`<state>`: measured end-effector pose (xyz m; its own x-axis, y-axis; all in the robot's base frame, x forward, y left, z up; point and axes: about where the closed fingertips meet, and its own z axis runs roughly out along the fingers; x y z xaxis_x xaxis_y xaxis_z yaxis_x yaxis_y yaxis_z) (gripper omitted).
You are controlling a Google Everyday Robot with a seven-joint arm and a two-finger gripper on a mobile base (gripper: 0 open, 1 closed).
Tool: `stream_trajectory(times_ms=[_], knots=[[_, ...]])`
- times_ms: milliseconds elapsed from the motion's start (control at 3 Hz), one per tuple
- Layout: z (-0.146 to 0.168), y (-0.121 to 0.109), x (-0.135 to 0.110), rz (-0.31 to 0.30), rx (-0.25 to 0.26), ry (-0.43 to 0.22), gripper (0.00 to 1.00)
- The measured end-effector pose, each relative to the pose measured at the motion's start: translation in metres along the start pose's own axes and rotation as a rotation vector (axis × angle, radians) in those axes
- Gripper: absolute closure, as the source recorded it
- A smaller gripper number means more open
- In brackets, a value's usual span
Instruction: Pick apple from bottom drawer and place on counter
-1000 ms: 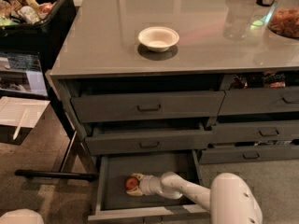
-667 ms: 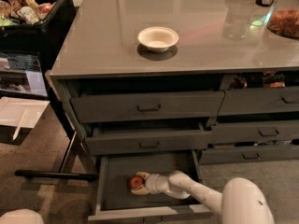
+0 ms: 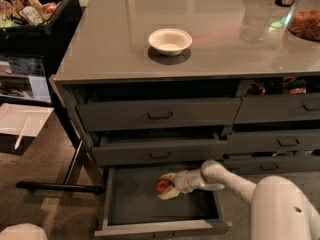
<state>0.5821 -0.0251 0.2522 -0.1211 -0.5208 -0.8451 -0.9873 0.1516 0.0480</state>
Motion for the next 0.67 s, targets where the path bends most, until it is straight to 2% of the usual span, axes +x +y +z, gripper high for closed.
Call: stream_trajectory(times_ms=[333,667], knots=[[-0.07,-0.003,-0.018,0.022,-0.081,0.066,1.0],[-0.129,-0.014,-0.044,0.052,-0.082,0.145,1.0]])
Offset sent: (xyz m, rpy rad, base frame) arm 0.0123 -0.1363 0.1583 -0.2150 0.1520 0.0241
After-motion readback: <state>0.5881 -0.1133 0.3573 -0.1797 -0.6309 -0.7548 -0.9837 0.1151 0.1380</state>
